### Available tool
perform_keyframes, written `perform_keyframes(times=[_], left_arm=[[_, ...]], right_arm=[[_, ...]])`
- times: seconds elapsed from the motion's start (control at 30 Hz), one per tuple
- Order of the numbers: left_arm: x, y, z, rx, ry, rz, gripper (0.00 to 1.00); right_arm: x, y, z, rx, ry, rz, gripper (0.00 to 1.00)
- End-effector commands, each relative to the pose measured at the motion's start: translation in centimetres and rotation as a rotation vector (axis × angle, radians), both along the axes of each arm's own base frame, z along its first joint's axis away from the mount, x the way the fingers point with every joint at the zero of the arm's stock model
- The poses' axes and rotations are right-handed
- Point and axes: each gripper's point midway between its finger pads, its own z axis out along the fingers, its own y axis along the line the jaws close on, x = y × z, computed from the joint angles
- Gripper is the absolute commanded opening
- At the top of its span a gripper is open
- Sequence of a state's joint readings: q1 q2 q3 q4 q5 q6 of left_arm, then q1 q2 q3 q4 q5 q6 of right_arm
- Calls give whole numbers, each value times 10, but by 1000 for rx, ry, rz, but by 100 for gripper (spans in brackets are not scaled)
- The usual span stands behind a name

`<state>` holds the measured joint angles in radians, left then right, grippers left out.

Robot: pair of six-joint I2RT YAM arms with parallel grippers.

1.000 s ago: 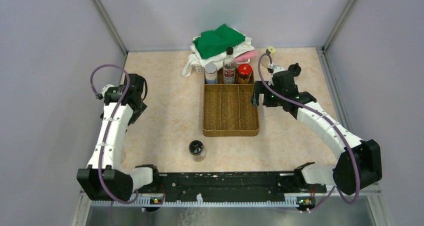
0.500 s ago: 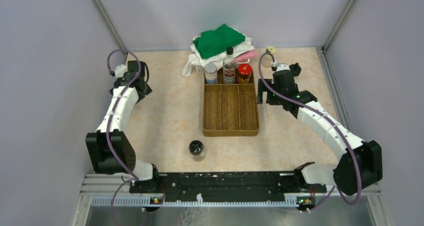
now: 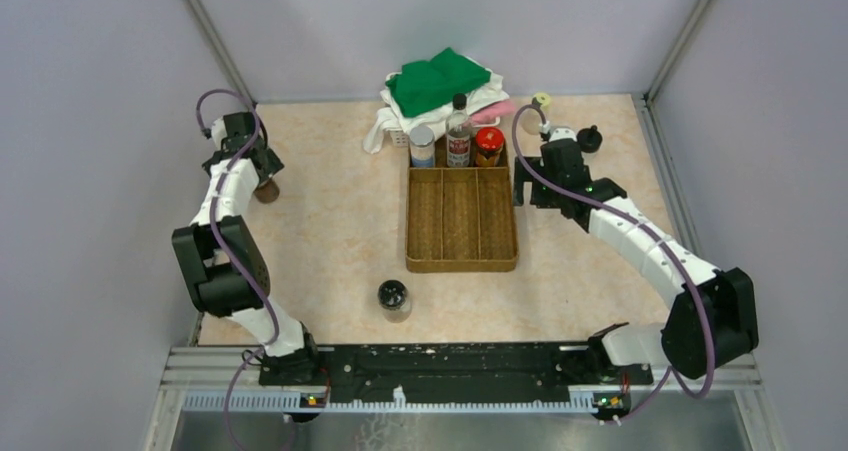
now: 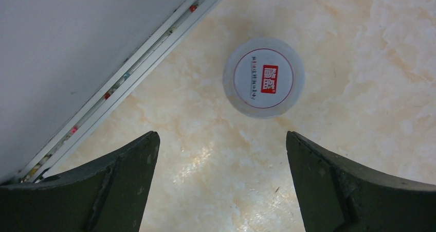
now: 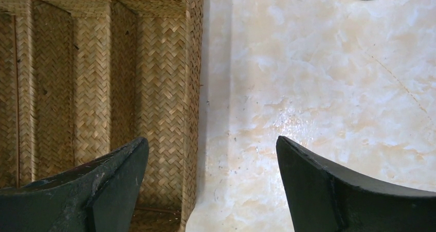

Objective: Organize the condiment bottles
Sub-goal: Pick up the bottle from the corner of the board.

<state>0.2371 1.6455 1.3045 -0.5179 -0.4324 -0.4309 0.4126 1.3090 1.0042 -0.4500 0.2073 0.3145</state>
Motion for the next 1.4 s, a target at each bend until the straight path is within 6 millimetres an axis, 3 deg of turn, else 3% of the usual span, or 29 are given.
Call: perform_keyframes(times=[0.0,0.23,0.57,0.77,0.93,1.1,1.2,1.37], left_arm=[[42,1,14,-23,-113,-99,99],[66,2,-2,-52,-124,-141,99],[72,17,-17,-57,-98,-97,99],[80,12,-24,-100,-71,-116,97],[80,8,-29,-117,-65,-127,80],[76,6,-32,-125,-52,-129,75],[73,2,-32,-137,-52,-145,62],[72,-24,-30,-201,-55,-222,49]], right_arm=[[20,8,31,19,-88,3,93],[24,11,22,19,-76,8,93],[25,6,11,24,-65,7,93],[24,4,5,34,-57,7,93],[22,3,1,44,-54,7,93],[19,0,-4,67,-47,4,93],[17,0,-7,74,-44,6,93],[16,0,-5,82,-50,1,93]])
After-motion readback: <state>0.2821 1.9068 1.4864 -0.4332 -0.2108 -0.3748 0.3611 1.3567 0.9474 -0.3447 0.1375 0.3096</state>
